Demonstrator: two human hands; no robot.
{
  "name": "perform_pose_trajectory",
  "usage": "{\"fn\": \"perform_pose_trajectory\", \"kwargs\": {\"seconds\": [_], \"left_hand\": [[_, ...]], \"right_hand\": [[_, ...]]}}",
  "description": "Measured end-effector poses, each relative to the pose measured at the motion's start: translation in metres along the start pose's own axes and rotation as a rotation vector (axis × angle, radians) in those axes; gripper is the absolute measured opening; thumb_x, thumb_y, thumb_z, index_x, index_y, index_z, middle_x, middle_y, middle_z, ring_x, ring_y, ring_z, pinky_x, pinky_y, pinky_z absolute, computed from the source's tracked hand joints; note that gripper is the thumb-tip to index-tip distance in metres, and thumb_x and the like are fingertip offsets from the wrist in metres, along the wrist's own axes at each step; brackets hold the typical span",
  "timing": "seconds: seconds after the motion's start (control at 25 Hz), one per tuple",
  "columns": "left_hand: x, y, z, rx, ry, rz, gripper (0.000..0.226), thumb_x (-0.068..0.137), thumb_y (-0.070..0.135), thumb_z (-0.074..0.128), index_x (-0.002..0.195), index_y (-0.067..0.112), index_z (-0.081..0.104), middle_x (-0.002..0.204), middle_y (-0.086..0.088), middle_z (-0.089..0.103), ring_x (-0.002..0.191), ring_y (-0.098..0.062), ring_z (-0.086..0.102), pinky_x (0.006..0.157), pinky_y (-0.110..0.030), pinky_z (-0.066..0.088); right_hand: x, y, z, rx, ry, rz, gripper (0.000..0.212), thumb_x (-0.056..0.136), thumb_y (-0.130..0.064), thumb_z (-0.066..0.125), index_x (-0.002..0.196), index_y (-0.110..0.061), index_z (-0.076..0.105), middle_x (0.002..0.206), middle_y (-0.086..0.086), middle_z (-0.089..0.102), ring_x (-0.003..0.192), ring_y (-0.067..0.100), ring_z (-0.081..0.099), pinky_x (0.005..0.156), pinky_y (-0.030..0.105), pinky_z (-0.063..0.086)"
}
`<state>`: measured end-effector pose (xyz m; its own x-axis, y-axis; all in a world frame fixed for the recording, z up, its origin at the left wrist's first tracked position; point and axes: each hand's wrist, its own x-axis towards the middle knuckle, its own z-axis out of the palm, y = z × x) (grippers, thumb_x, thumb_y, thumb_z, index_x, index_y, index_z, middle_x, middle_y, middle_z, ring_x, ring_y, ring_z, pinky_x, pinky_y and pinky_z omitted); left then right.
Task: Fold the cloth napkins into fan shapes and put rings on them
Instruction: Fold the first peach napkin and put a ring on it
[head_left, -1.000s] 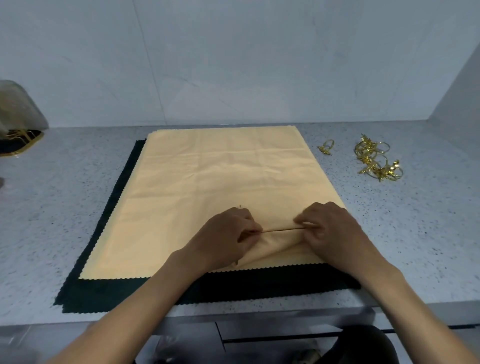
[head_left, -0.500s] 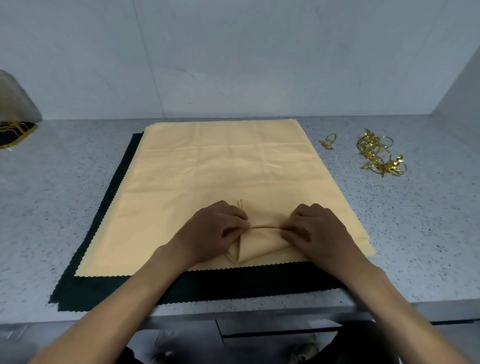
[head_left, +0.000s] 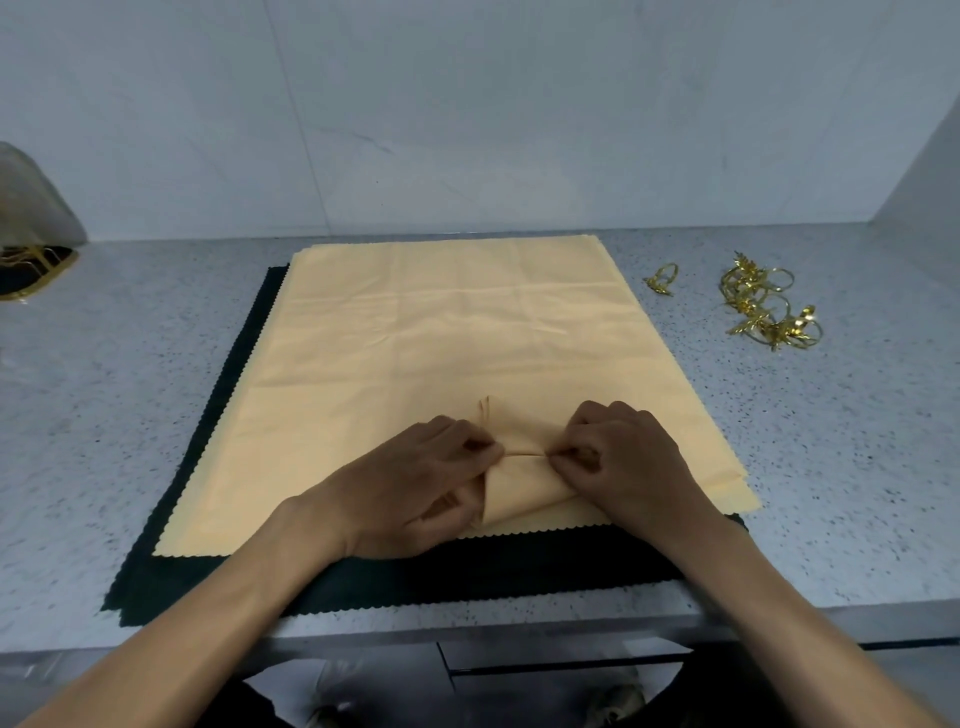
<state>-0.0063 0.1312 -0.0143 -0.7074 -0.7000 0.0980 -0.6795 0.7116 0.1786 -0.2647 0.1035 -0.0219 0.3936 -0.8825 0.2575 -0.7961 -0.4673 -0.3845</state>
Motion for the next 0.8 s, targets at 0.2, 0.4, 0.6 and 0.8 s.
{"fn": "perform_pose_trajectory", "kwargs": {"seconds": [0.2, 0.4, 0.6, 0.8], "left_hand": [[-0.005, 0.013, 0.012, 0.09, 0.022, -0.092, 0.078, 0.093, 0.073, 0.033, 0.151, 0.021, 0.034, 0.146, 0.003, 0.038, 0.134, -0.012, 0.034, 0.114, -0.03, 0.03], [0.002, 0.024, 0.022, 0.099, 0.17, -0.133, 0.056, 0.089, 0.045, 0.049, 0.134, 0.012, 0.051, 0.127, -0.001, 0.053, 0.116, -0.019, 0.051, 0.099, -0.035, 0.046], [0.013, 0.027, 0.019, 0.136, 0.206, -0.161, 0.051, 0.078, 0.032, 0.045, 0.121, 0.012, 0.063, 0.109, 0.0, 0.059, 0.097, -0.019, 0.057, 0.079, -0.031, 0.052], [0.024, 0.009, 0.023, 0.122, 0.289, -0.105, 0.035, 0.072, 0.006, 0.062, 0.106, 0.012, 0.071, 0.096, -0.001, 0.063, 0.082, -0.022, 0.06, 0.058, -0.027, 0.052]], "right_hand": [[-0.001, -0.007, 0.006, 0.005, 0.057, 0.071, 0.029, 0.082, -0.057, 0.066, 0.075, -0.029, 0.067, 0.081, -0.012, 0.058, 0.08, 0.011, 0.048, 0.077, 0.035, 0.035], [-0.002, -0.011, 0.012, 0.037, 0.074, 0.049, 0.012, 0.086, -0.043, 0.067, 0.083, -0.031, 0.069, 0.083, -0.013, 0.058, 0.082, 0.012, 0.05, 0.078, 0.036, 0.036], [-0.002, -0.008, 0.012, 0.116, 0.065, 0.101, 0.007, 0.085, -0.038, 0.07, 0.081, -0.033, 0.071, 0.084, -0.014, 0.06, 0.083, 0.01, 0.05, 0.079, 0.037, 0.036], [0.0, -0.006, 0.008, 0.175, 0.045, 0.095, 0.008, 0.085, -0.038, 0.071, 0.079, -0.032, 0.072, 0.084, -0.014, 0.06, 0.085, 0.007, 0.051, 0.083, 0.037, 0.037]]}}
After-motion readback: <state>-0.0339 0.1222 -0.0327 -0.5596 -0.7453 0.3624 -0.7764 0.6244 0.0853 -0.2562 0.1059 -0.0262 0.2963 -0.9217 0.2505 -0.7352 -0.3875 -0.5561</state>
